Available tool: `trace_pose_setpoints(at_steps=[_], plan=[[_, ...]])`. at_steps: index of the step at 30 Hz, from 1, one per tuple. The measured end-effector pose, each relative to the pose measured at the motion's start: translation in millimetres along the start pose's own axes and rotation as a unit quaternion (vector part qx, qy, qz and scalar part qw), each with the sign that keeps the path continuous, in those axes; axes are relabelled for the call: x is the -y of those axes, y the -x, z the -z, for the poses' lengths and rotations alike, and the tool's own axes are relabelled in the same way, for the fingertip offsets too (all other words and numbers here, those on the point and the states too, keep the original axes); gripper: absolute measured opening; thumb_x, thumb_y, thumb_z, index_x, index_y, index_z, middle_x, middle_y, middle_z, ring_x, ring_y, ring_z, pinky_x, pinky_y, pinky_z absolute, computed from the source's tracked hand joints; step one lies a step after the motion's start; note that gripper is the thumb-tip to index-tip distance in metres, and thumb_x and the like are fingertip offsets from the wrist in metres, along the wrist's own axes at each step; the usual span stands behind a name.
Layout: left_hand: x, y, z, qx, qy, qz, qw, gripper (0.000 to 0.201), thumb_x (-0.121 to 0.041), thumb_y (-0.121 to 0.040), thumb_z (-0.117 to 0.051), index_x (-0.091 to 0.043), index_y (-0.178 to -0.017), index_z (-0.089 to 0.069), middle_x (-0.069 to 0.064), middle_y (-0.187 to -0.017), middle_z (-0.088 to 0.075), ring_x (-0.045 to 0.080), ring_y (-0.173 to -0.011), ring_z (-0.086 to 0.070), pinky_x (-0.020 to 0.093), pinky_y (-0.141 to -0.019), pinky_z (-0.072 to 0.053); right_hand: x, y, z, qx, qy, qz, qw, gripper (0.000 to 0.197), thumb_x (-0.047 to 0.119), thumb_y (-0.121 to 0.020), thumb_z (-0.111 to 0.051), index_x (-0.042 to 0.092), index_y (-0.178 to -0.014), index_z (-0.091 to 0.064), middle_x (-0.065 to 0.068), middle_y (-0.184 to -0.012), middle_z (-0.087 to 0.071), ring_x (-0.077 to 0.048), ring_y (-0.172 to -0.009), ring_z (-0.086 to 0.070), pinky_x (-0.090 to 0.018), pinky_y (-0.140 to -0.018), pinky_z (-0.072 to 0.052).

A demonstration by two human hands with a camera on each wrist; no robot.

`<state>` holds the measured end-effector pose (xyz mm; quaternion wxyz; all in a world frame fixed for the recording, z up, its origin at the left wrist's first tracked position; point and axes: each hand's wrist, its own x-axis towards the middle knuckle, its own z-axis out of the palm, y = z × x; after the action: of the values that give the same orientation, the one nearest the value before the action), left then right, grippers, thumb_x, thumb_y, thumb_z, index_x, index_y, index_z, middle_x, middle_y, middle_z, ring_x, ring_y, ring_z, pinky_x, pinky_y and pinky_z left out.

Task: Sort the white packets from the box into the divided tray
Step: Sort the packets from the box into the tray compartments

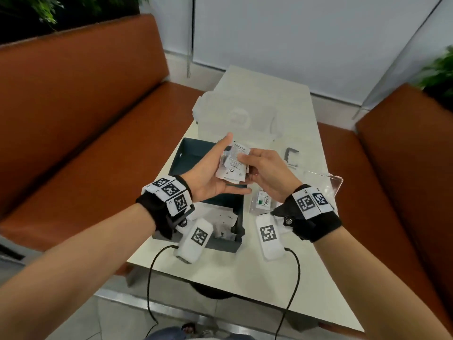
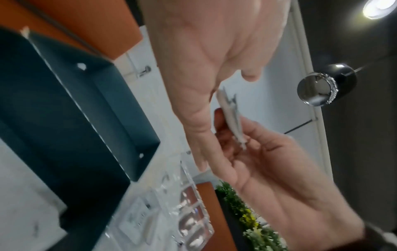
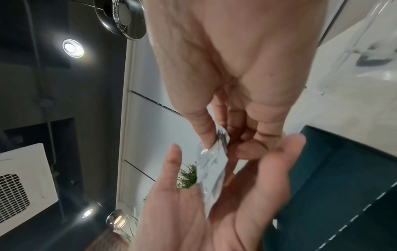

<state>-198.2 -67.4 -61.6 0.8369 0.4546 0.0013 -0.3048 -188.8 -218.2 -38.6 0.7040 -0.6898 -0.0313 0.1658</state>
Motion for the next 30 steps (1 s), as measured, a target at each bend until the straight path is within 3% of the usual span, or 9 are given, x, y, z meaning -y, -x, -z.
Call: trace_pose_setpoints(at_steps=[4, 7, 10, 13, 18, 21, 24, 28, 30], plan=[[5.2, -12.0, -23.5, 0.006, 0.059, -0.008, 0.998, 0.034, -0.02, -0.1, -0.044, -0.002, -0.128, -0.052, 0.025, -0.127, -0.059, 0.039, -0.115, -0.061, 0.047, -0.085, -0.057, -4.8, 4.7, 19.8, -0.072, 0.09, 0.04, 0.993, 0.008, 0.01, -0.091, -0.061, 0.009, -0.098, -0.066, -0.01, -0.089, -0.069, -0.02, -0.076, -0.069, -0.025, -0.059, -0.054], [11.6, -23.7, -39.7, 0.019, 0.058, 0.001, 0.998, 0.027, -0.005, -0.1, -0.039, -0.002, -0.124, -0.052, 0.026, -0.123, -0.062, 0.04, -0.108, -0.065, 0.041, -0.077, -0.06, -7.1, 8.4, 46.6, -0.124, 0.107, 0.068, 0.984, 0.01, 0.007, -0.087, -0.066, 0.016, -0.09, -0.066, -0.006, -0.079, -0.064, -0.019, -0.071, -0.069, -0.026, -0.06, -0.055], [18.5, -35.4, -53.7, 0.011, 0.019, 0.008, 1.0, 0.025, -0.008, -0.101, -0.045, -0.003, -0.124, -0.053, 0.025, -0.117, -0.066, 0.034, -0.105, -0.068, 0.036, -0.074, -0.061, -8.7, 14.6, 73.2, -0.16, 0.06, 0.067, 0.983, 0.009, 0.005, -0.085, -0.068, 0.014, -0.088, -0.066, -0.001, -0.068, -0.062, -0.015, -0.058, -0.064, -0.026, -0.057, -0.051], [26.8, -48.8, -65.2, -0.014, -0.01, -0.004, 1.0, 0.026, -0.011, -0.097, -0.053, -0.003, -0.122, -0.058, 0.022, -0.117, -0.067, 0.026, -0.098, -0.07, 0.033, -0.074, -0.061, -10.1, 22.9, 97.7, -0.176, 0.01, 0.065, 0.982, 0.01, 0.006, -0.084, -0.069, 0.015, -0.088, -0.066, 0.001, -0.064, -0.061, -0.014, -0.056, -0.058, -0.028, -0.06, -0.049], [39.4, -74.2, -81.2, -0.066, -0.039, -0.018, 0.997, 0.02, -0.011, -0.098, -0.053, -0.008, -0.117, -0.06, 0.015, -0.095, -0.071, 0.017, -0.075, -0.071, 0.027, -0.063, -0.059, -11.9, 41.2, 129.7, -0.191, -0.08, 0.113, 0.972, 0.009, 0.0, -0.088, -0.063, 0.007, -0.093, -0.065, -0.012, -0.084, -0.07, -0.02, -0.075, -0.071, -0.027, -0.069, -0.057], [44.3, -86.1, -90.9, -0.076, -0.014, 0.008, 0.997, 0.018, -0.021, -0.099, -0.053, -0.011, -0.112, -0.061, 0.012, -0.09, -0.066, 0.014, -0.066, -0.066, 0.027, -0.06, -0.058, -18.7, 47.8, 145.4, -0.216, -0.015, 0.146, 0.965, 0.013, -0.007, -0.084, -0.063, 0.002, -0.092, -0.068, -0.017, -0.092, -0.072, -0.022, -0.083, -0.071, -0.027, -0.075, -0.057], [48.5, -95.7, -100.1, -0.07, -0.02, 0.02, 0.997, 0.035, -0.035, -0.094, -0.059, -0.005, -0.111, -0.062, 0.007, -0.078, -0.068, 0.012, -0.061, -0.062, 0.024, -0.057, -0.056, -29.4, 51.8, 153.6, -0.236, 0.099, 0.162, 0.953, 0.019, -0.009, -0.079, -0.066, 0.007, -0.085, -0.073, -0.007, -0.084, -0.074, -0.013, -0.077, -0.07, -0.023, -0.075, -0.056], [53.1, -105.7, -110.4, -0.089, -0.078, -0.013, 0.993, 0.018, -0.021, -0.091, -0.066, -0.007, -0.102, -0.064, 0.008, -0.084, -0.069, 0.014, -0.062, -0.062, 0.023, -0.058, -0.056, -37.9, 56.4, 164.2, -0.214, 0.151, 0.158, 0.952, 0.024, -0.008, -0.08, -0.065, 0.014, -0.085, -0.074, 0.001, -0.081, -0.074, -0.011, -0.078, -0.07, -0.025, -0.079, -0.057], [52.3, -109.3, -110.7, -0.104, -0.129, -0.031, 0.986, 0.02, -0.016, -0.089, -0.068, -0.008, -0.108, -0.063, 0.009, -0.09, -0.068, 0.015, -0.064, -0.062, 0.023, -0.059, -0.056, -35.7, 54.5, 170.0, -0.209, 0.164, 0.141, 0.954, 0.03, -0.01, -0.083, -0.057, 0.015, -0.092, -0.072, 0.0, -0.082, -0.073, -0.011, -0.076, -0.069, -0.024, -0.075, -0.056]])
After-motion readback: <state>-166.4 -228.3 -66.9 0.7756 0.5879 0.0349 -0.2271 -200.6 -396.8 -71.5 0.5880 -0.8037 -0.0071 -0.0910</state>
